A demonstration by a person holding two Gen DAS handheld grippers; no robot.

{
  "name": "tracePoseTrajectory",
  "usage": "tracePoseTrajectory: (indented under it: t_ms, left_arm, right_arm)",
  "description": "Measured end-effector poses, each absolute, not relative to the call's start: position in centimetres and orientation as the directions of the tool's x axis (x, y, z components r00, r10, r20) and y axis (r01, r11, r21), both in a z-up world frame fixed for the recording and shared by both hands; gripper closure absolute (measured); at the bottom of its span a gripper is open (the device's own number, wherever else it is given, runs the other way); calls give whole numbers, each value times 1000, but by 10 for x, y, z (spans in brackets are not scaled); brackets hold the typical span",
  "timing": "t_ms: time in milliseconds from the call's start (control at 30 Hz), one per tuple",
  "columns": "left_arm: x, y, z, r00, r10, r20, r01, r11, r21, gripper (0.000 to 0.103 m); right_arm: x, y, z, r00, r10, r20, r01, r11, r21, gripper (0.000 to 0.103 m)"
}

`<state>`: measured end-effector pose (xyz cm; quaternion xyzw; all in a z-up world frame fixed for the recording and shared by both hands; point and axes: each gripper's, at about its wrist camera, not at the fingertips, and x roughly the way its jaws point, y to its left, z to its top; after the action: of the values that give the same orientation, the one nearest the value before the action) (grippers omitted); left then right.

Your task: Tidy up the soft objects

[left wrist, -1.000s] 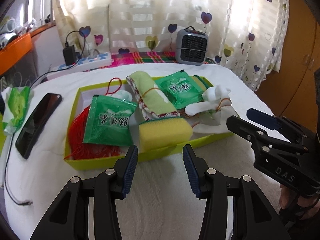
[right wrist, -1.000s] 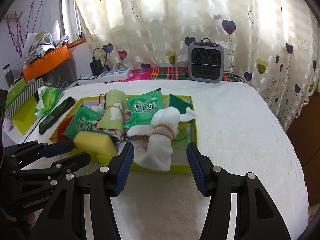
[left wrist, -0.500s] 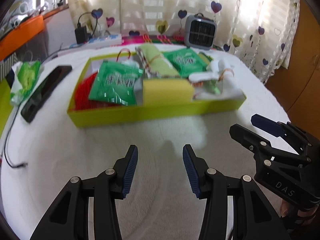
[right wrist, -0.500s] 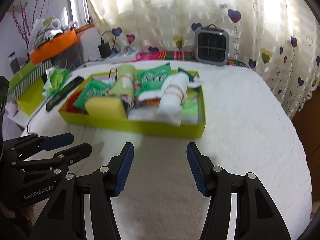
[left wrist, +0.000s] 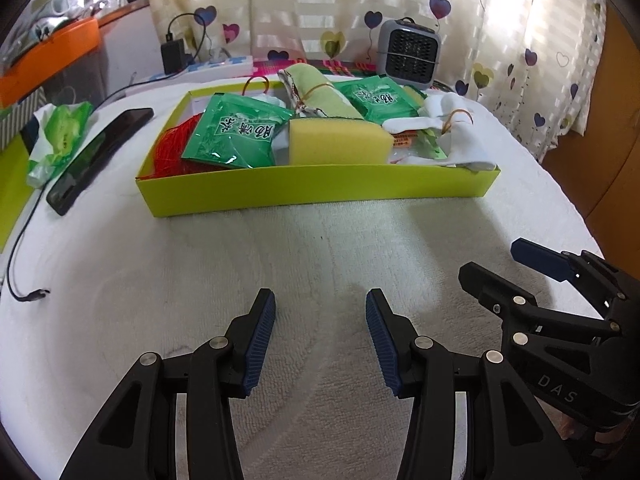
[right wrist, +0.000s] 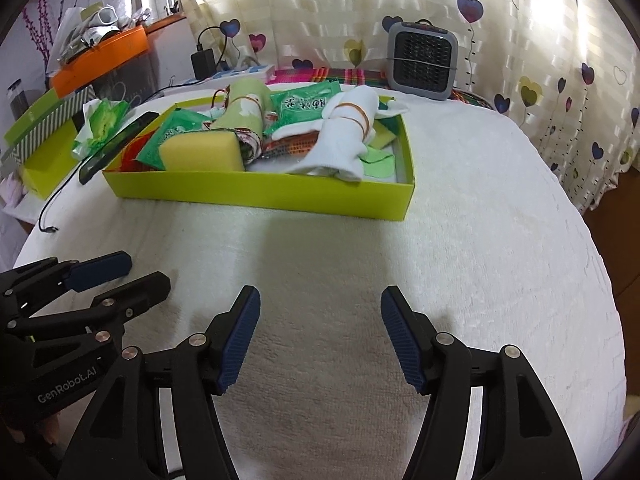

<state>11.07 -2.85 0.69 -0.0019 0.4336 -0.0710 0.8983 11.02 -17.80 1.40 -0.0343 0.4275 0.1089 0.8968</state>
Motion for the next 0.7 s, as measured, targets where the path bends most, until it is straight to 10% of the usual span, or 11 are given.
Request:
tracePoseTrajectory:
  t_ms: [700]
  left_arm:
    - [109,-41,3,639,-69,-766,92,996,-13,47]
  right_arm:
    - [114,-184,7,589,125,-798,-184,983,19,34]
